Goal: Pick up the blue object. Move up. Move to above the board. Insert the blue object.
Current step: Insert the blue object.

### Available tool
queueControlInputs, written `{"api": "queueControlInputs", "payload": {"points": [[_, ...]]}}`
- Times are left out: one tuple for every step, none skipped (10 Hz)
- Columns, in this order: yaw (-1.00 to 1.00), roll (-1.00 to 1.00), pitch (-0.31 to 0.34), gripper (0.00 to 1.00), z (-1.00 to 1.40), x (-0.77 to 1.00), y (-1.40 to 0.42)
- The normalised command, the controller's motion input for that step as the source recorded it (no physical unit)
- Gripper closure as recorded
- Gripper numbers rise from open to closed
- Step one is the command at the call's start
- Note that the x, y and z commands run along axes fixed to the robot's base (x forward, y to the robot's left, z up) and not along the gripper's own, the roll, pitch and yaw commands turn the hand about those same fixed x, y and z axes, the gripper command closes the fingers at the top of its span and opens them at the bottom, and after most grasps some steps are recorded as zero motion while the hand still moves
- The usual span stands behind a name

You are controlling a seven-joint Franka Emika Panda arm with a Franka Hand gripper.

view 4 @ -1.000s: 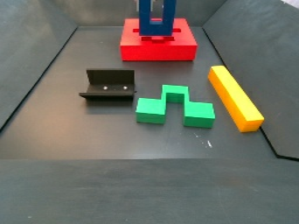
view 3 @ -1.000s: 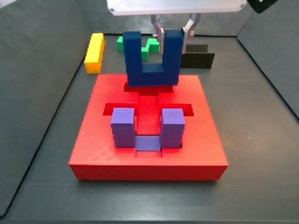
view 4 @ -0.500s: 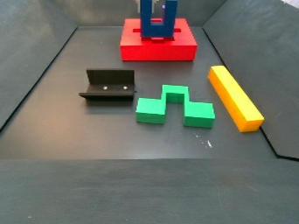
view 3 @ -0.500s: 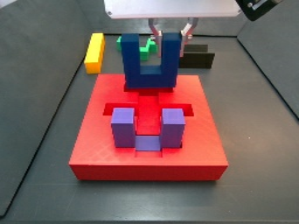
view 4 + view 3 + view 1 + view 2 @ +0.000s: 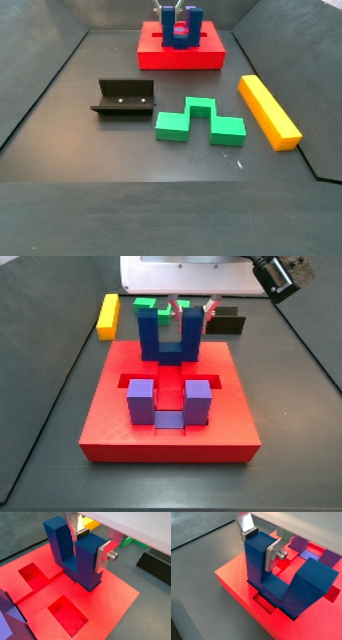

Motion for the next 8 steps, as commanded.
{"api": "queueControlInputs", "payload": {"points": [[-0.07,-0.04,0.000,1.00,-0.19,0.17,0.00],[-0.05,-0.06,0.000,1.00,-0.36,0.12,0.00],[0.00,0.00,-0.023,1.00,-0.70,0.13,0.00],[0.00,0.00,-0.043,1.00,-0.85,0.05,0.00],[0.00,0.00,-0.044,1.00,-0.87,0.05,0.00],[0.00,0.00,-0.036,1.00,-0.78,0.04,0.00],[0.00,0.06,0.000,1.00,0.00,0.00,0.00],[0.00,0.00,0.000,1.00,0.00,0.00,0.00]]}}
